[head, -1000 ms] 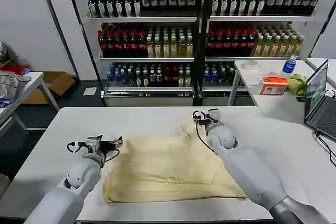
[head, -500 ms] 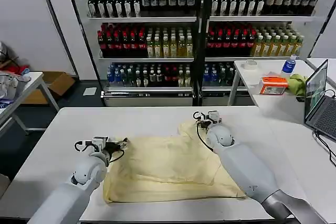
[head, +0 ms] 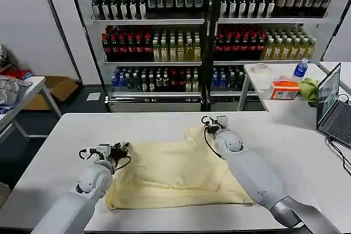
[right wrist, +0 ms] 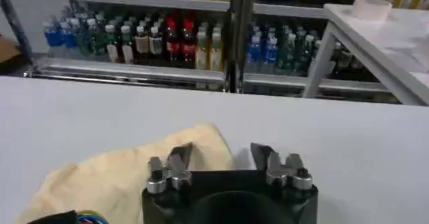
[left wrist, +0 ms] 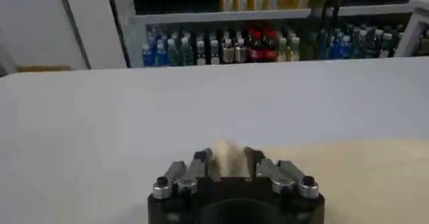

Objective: Fold and organize the clothes.

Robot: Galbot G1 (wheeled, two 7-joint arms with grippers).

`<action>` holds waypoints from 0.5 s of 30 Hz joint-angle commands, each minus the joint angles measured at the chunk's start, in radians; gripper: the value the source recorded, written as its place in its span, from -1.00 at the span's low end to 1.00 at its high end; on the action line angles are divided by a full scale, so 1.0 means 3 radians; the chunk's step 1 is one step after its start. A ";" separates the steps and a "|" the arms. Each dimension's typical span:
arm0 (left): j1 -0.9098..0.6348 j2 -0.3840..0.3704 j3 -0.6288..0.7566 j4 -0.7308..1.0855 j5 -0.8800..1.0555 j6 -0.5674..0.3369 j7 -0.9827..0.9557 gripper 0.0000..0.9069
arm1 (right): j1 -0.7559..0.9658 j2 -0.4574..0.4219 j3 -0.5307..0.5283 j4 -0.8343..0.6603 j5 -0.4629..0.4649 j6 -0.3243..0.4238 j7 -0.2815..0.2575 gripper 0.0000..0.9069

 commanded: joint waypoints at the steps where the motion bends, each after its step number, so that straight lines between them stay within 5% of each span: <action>1: 0.0070 -0.0002 -0.0002 -0.0022 -0.0052 0.0017 0.0017 -0.98 | -0.0013 0.0019 -0.0018 -0.0029 0.0074 -0.0048 -0.0070 -1.00; 8: 0.0103 -0.0005 -0.0037 -0.0081 -0.0098 -0.0039 0.0060 -0.98 | -0.0054 0.0009 -0.0003 0.0057 0.0067 0.0148 -0.0129 -1.00; 15: 0.0058 -0.0002 -0.0099 -0.0178 -0.0142 -0.0173 0.0096 -0.98 | -0.0095 -0.0013 0.0024 0.0225 -0.0058 0.0611 -0.0158 -1.00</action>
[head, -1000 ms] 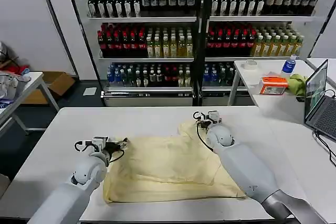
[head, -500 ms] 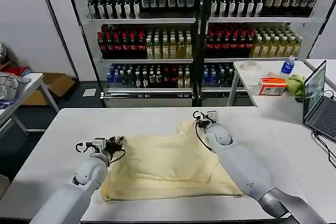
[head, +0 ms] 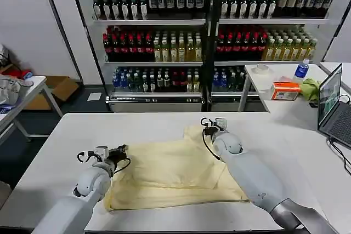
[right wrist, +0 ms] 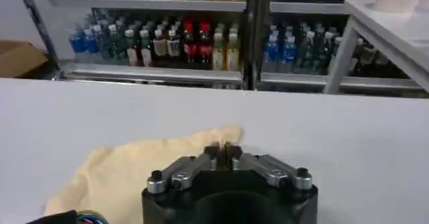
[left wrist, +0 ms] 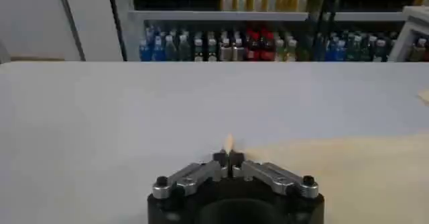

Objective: Fold and organize the clothes.

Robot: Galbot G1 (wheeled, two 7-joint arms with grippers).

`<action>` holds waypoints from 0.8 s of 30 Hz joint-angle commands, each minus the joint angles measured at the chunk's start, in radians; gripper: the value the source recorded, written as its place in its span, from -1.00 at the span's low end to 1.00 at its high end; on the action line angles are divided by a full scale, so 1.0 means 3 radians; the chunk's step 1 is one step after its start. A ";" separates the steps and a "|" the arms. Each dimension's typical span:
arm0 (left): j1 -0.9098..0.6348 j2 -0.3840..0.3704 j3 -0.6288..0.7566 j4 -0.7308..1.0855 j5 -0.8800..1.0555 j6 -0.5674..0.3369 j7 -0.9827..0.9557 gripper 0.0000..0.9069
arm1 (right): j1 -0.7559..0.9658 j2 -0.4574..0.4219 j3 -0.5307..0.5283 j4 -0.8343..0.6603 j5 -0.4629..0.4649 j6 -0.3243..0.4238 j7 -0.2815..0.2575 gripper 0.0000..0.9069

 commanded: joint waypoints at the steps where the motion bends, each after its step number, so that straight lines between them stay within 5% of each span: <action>1: -0.0027 0.0008 -0.0038 -0.0111 -0.0039 -0.0128 0.0024 -0.98 | -0.0013 -0.0009 0.0023 0.0173 -0.0076 0.0482 -0.0044 -1.00; 9: -0.0013 0.0097 -0.0115 -0.0303 -0.0070 -0.0163 0.0029 -0.98 | -0.0082 -0.0128 0.0114 0.0579 -0.0128 0.0683 -0.0048 -1.00; 24: 0.0482 0.0270 -0.0540 -0.0924 -0.0208 -0.0116 0.0023 -0.98 | -0.0767 -0.0642 0.0446 0.1589 -0.0079 0.0625 -0.0054 -1.00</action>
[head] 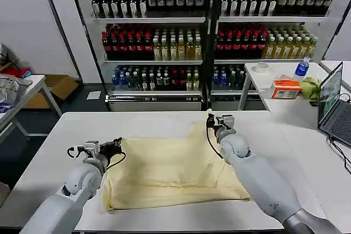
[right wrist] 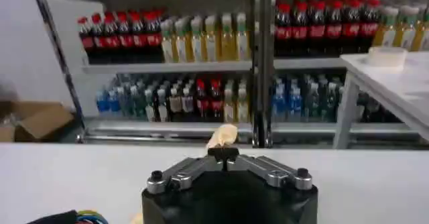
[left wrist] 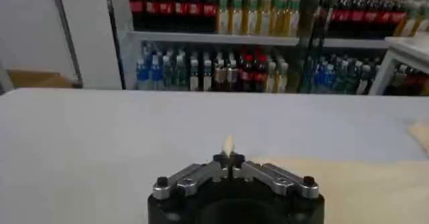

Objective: Fold and organize the clothes.

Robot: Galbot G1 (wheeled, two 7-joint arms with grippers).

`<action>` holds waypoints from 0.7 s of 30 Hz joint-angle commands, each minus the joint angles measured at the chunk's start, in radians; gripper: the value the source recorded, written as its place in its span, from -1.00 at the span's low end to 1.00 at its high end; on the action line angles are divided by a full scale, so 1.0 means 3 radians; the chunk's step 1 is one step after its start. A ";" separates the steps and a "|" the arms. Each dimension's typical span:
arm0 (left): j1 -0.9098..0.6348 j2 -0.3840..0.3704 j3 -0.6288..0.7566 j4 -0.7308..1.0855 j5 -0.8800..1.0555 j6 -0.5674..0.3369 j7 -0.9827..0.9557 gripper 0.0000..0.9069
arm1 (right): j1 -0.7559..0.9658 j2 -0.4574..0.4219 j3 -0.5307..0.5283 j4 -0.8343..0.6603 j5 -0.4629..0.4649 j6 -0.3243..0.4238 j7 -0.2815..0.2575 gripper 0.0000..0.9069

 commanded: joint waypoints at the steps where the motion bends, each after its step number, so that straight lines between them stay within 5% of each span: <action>1: 0.0365 0.0084 -0.0294 -0.0486 -0.0065 0.0008 -0.0002 -0.98 | -0.0435 -0.0309 0.0214 0.0661 -0.0003 0.0079 -0.0008 -1.00; 21: 0.1209 0.0166 -0.0813 -0.1039 -0.0137 0.0117 0.0109 -0.98 | -0.1596 -0.0873 0.1094 0.1561 0.0198 -0.0265 -0.0326 -1.00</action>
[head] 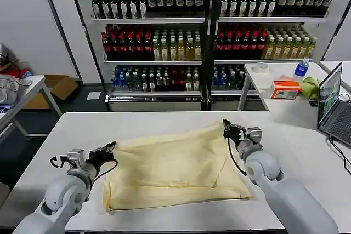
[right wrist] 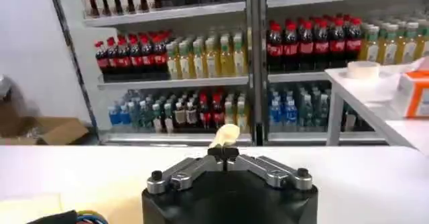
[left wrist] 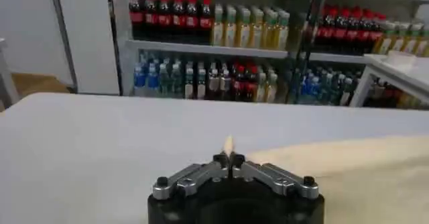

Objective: Fold and organize the clothes.

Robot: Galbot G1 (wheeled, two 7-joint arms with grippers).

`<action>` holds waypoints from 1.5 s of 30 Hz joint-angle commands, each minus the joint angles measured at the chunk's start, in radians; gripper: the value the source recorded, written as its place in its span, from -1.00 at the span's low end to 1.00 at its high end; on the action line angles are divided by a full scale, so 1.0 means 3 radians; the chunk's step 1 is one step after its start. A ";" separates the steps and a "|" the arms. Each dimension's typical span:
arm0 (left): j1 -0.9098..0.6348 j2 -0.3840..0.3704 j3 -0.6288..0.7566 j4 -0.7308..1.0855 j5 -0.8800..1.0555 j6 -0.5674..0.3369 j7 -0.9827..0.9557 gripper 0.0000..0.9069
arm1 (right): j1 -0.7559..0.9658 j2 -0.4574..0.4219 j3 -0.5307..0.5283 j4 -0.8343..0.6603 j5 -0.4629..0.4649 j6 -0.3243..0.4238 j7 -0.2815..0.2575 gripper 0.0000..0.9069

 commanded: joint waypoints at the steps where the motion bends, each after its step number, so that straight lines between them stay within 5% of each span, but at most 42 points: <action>1: 0.0530 0.0023 -0.0273 -0.0338 -0.0009 0.0019 0.0051 -0.98 | -0.0596 -0.0223 0.0363 0.0432 0.0053 -0.0112 -0.0109 -1.00; 22: 0.1125 -0.0045 -0.0443 -0.0730 0.0282 0.0012 0.0092 -0.98 | -0.1658 -0.0376 0.1015 0.1081 -0.0047 -0.0183 -0.0253 -1.00; 42: 0.1291 -0.0158 -0.0392 -0.0549 0.0549 -0.0019 0.0139 -0.93 | -0.2016 -0.0258 0.1021 0.1090 -0.0247 -0.0330 -0.0231 -1.00; 44: 0.1281 -0.0167 -0.0375 -0.0519 0.0573 -0.0013 0.0143 -0.27 | -0.2010 -0.0245 0.1001 0.1087 -0.0256 -0.0382 -0.0221 0.47; 45: 0.1274 -0.0174 -0.0369 -0.0509 0.0577 -0.0004 0.0145 1.00 | -0.2011 -0.0239 0.0982 0.1090 -0.0274 -0.0403 -0.0225 1.00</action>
